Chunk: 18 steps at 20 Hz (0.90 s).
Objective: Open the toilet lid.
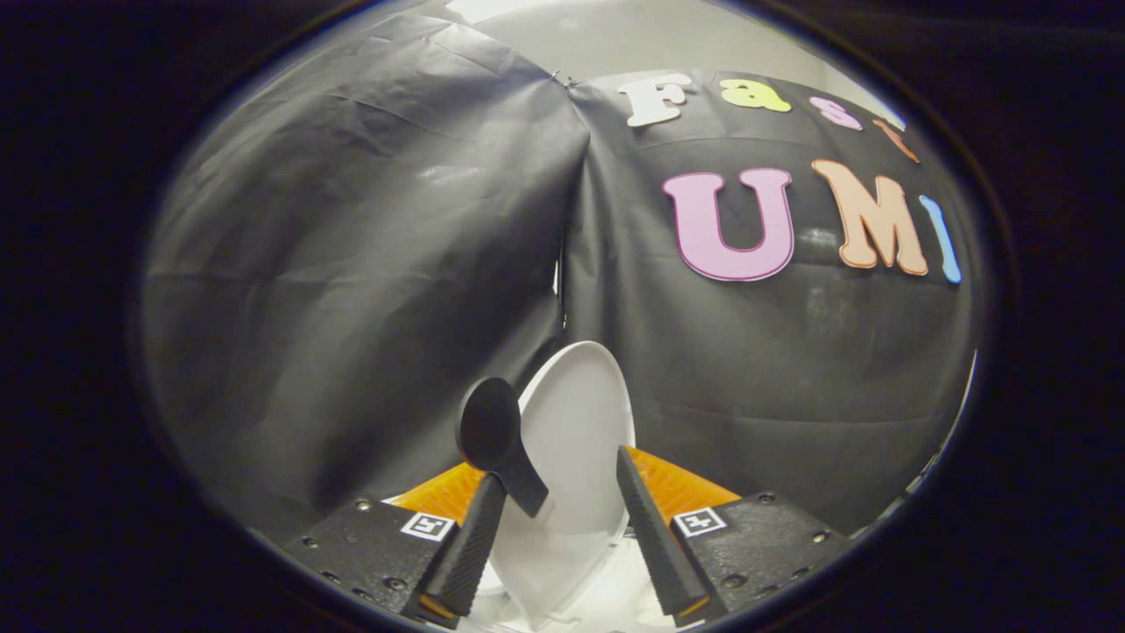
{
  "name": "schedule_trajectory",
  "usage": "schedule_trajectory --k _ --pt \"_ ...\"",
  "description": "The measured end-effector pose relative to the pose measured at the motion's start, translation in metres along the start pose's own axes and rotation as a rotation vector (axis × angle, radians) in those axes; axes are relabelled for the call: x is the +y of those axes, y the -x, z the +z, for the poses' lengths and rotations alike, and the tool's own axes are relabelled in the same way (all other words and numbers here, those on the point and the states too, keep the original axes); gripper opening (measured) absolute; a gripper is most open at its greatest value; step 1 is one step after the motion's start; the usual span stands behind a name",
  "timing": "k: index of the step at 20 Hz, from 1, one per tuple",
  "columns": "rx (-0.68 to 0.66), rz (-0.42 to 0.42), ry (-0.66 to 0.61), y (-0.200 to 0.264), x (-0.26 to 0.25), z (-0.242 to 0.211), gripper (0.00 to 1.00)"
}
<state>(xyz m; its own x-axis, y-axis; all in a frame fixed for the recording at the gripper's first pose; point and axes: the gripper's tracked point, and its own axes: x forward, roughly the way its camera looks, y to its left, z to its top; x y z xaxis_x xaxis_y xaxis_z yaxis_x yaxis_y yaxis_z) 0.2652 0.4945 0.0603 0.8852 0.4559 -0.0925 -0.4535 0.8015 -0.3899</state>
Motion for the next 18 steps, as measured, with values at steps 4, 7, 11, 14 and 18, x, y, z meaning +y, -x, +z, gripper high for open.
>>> schedule_trajectory --k 4,7,11,14,18 --pt "0.019 -0.004 0.049 0.000 -0.002 0.002 0.77" --pt "0.038 -0.016 0.038 0.004 -0.004 0.002 0.78" --pt "0.013 0.022 -0.016 0.013 0.002 0.009 0.81" --pt "-0.023 0.048 -0.052 0.025 0.010 0.022 0.83" --pt "-0.125 0.060 -0.084 0.053 0.001 0.052 0.83"
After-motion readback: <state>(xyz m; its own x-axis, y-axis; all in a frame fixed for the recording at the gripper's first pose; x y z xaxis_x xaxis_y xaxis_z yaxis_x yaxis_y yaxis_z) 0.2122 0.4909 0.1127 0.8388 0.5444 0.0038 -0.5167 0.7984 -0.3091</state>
